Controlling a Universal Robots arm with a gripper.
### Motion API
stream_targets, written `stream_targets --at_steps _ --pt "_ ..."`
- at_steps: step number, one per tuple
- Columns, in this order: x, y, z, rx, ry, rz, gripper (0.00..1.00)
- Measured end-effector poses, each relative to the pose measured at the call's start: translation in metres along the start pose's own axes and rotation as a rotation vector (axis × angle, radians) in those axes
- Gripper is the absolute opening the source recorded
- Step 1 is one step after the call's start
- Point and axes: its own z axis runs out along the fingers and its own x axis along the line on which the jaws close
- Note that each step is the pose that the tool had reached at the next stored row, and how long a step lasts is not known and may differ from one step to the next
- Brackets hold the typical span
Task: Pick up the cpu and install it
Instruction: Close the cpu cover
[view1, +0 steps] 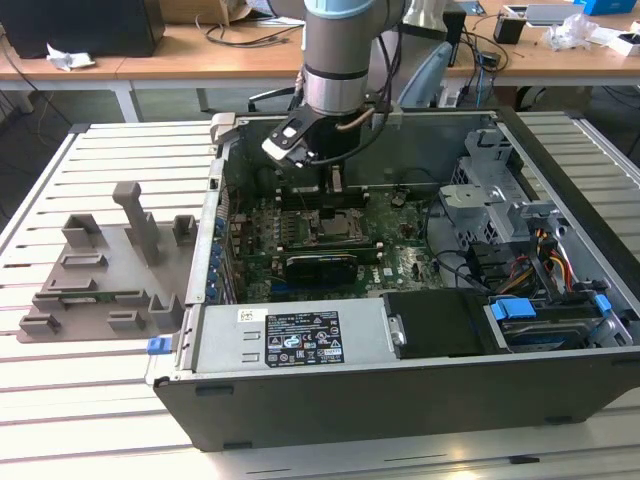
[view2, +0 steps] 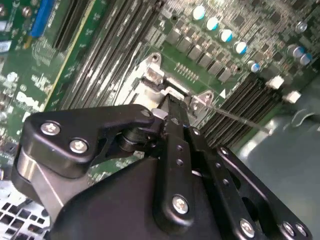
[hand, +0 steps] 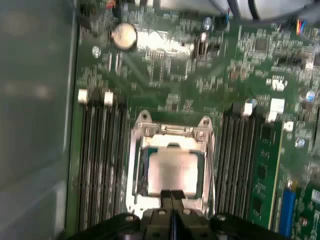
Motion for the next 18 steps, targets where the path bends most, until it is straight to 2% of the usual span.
stream_targets --at_steps 2,4,8,15,18 --pt "0.0015 -0.0115 0.0094 -0.0001 0.0002 0.0 0.11" --pt "0.0017 -0.012 0.0129 0.0003 -0.0005 0.0 0.11" --pt "0.0018 -0.0119 0.0137 -0.0001 0.0001 -0.001 0.11" --pt "0.0014 -0.0091 0.0108 -0.0001 0.0007 -0.008 0.11" --pt "0.001 -0.0049 0.01 0.0014 0.0028 -0.011 0.11"
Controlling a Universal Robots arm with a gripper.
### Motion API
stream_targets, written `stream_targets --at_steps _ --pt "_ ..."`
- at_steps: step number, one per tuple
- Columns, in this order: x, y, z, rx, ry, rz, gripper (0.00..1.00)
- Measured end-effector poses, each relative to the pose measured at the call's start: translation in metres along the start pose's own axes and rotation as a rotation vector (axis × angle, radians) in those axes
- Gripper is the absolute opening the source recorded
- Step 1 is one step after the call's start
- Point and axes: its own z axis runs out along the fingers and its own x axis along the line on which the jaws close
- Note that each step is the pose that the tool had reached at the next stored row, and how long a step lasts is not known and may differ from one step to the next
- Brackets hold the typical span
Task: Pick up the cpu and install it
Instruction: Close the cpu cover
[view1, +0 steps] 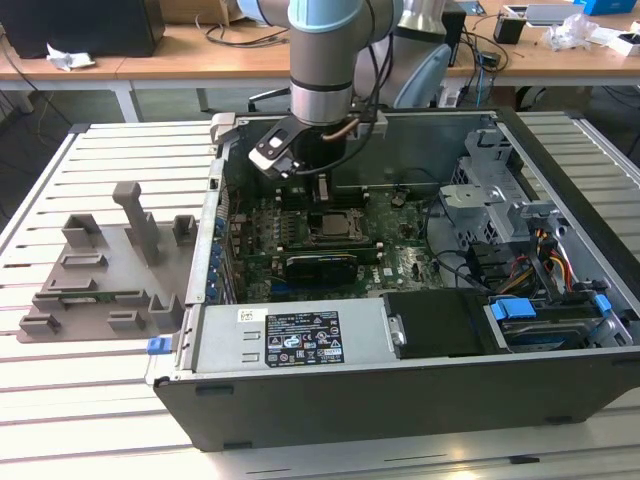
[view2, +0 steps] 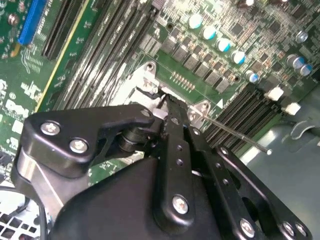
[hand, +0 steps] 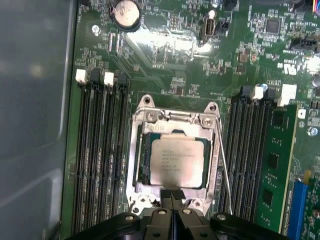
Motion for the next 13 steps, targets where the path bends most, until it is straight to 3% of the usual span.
stream_targets --at_steps 13 --pt "-0.0021 0.0246 0.0034 0.0319 0.0263 -0.026 0.11"
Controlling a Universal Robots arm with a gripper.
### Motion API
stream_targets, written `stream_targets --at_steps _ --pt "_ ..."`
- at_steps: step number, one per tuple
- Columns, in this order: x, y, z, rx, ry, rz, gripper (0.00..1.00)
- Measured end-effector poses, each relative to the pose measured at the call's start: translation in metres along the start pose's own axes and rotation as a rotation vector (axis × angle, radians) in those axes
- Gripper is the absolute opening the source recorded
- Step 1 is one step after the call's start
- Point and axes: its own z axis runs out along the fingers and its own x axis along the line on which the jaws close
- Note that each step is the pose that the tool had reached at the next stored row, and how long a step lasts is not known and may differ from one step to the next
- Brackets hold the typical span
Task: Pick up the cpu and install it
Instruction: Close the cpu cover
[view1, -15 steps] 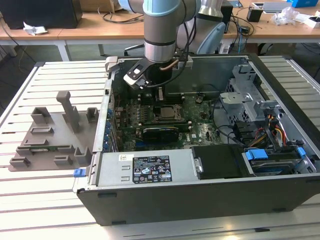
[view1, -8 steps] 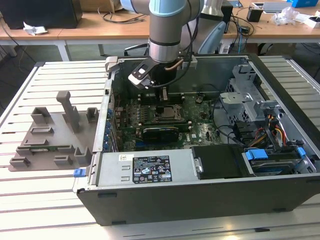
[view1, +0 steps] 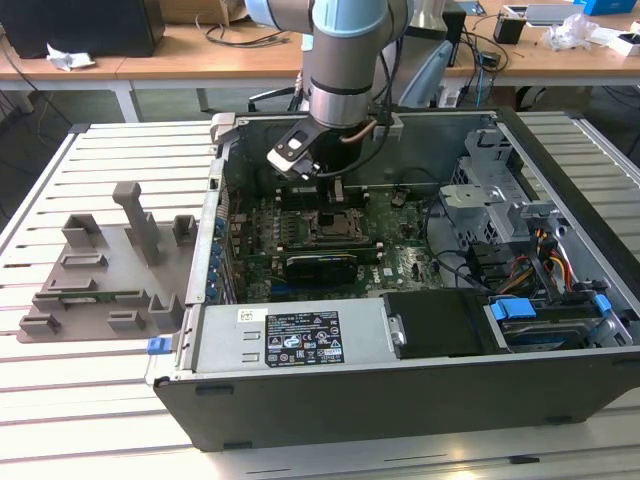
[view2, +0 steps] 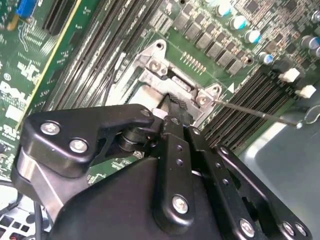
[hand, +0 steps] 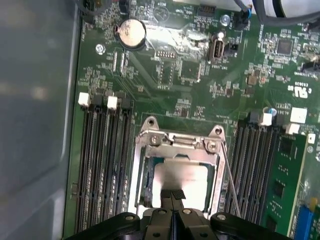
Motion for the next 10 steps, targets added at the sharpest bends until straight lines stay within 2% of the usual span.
stream_targets --at_steps 1,4,6,7,9,10 --pt "-0.0002 0.0022 0.0 0.0008 0.0045 -0.001 0.11" --pt "-0.0015 0.0133 -0.0007 0.0048 0.0242 -0.006 0.11" --pt "-0.0024 0.0212 -0.0013 0.0066 0.045 -0.01 0.11" --pt "-0.0026 0.0231 -0.0014 0.0062 0.0516 -0.011 0.11" --pt "-0.0029 0.0253 -0.0035 0.0051 0.0579 -0.013 0.11" --pt "-0.003 0.0251 -0.0057 0.0054 0.0578 -0.014 0.11"
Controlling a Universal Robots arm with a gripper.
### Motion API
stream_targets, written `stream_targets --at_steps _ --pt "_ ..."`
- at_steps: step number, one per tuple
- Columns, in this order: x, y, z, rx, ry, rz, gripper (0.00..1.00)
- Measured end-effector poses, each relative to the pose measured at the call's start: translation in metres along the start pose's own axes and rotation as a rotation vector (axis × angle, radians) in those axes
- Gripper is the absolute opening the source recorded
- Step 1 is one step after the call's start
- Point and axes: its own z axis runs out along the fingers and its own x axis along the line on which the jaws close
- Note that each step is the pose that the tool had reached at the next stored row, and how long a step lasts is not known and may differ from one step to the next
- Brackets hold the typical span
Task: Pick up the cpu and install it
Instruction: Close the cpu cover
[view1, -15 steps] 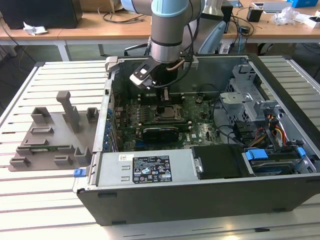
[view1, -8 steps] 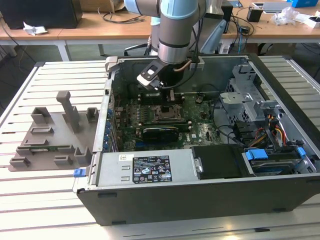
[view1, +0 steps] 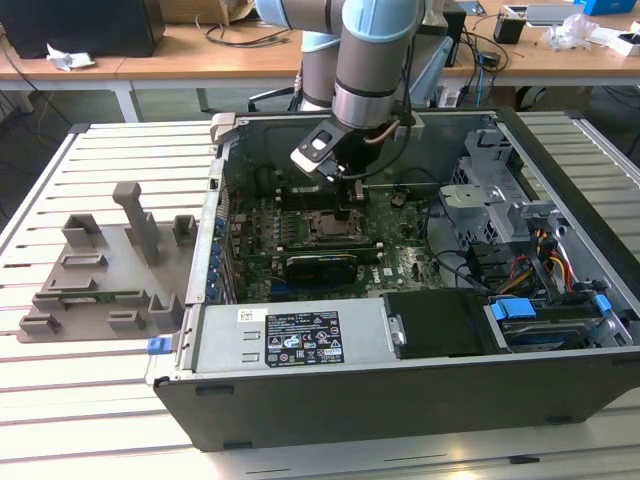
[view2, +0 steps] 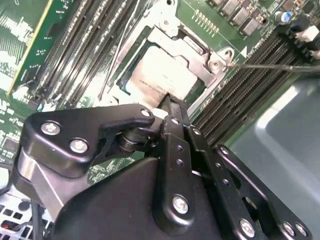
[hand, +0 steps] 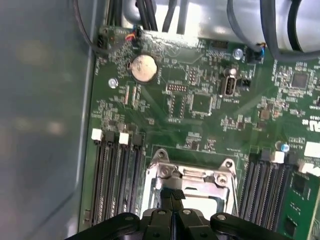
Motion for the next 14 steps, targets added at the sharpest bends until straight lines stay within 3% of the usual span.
stream_targets --at_steps 4,8,12,14 --pt "0.0005 -0.0033 -0.0024 -0.0003 0.0023 -0.003 0.11" --pt "0.0031 -0.0236 -0.0002 -0.0023 0.0178 -0.006 0.11" --pt "0.0053 -0.0419 0.0017 -0.0028 0.0205 -0.007 0.11" --pt "0.0053 -0.0446 0.0026 -0.0028 0.0207 -0.007 0.11"
